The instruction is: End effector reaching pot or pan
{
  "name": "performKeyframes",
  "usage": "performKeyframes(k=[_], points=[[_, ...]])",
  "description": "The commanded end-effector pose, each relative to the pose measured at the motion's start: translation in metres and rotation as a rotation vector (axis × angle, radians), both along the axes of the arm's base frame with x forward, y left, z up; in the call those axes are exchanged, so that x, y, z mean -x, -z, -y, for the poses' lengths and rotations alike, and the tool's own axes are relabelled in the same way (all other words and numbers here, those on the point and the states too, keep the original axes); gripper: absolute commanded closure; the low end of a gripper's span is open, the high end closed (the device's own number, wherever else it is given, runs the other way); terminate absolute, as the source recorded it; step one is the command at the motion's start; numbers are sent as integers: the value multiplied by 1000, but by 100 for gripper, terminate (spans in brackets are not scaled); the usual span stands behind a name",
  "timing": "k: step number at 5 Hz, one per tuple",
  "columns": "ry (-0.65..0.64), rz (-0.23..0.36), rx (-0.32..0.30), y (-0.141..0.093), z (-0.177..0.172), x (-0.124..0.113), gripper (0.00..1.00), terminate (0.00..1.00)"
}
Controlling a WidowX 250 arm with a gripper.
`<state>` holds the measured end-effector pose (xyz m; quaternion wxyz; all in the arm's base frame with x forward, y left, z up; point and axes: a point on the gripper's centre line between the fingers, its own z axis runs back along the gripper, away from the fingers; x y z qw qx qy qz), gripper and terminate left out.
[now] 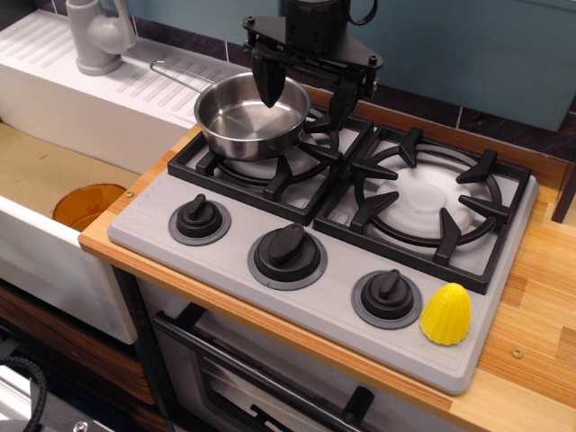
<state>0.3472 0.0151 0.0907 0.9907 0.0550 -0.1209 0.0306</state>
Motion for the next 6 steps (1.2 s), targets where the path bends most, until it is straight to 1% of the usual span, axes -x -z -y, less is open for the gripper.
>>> performKeyframes(k=[1,2,3,5,6], points=[[46,70,17,17,1,-20,0,0],[48,71,15,23,4,-20,0,0],[49,67,15,22,3,-17,0,0],[29,64,-13,25,3,-10,0,0],[11,66,1,35,6,-9,0,0]])
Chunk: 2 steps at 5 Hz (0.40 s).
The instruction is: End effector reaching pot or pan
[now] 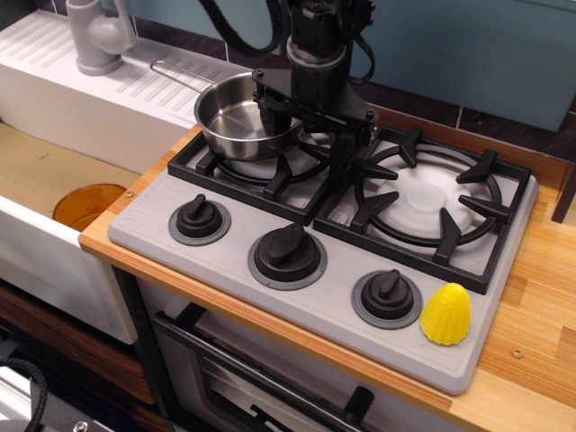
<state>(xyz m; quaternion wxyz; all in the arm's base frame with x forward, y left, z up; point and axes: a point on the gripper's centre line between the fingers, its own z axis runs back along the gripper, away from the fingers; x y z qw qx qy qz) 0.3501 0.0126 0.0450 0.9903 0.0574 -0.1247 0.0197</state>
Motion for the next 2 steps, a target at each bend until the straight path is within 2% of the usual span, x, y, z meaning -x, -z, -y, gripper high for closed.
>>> performKeyframes(k=[1,2], points=[[-10,60,9,-10,4,-6,0,0],[-10,60,9,-10,4,-6,0,100]])
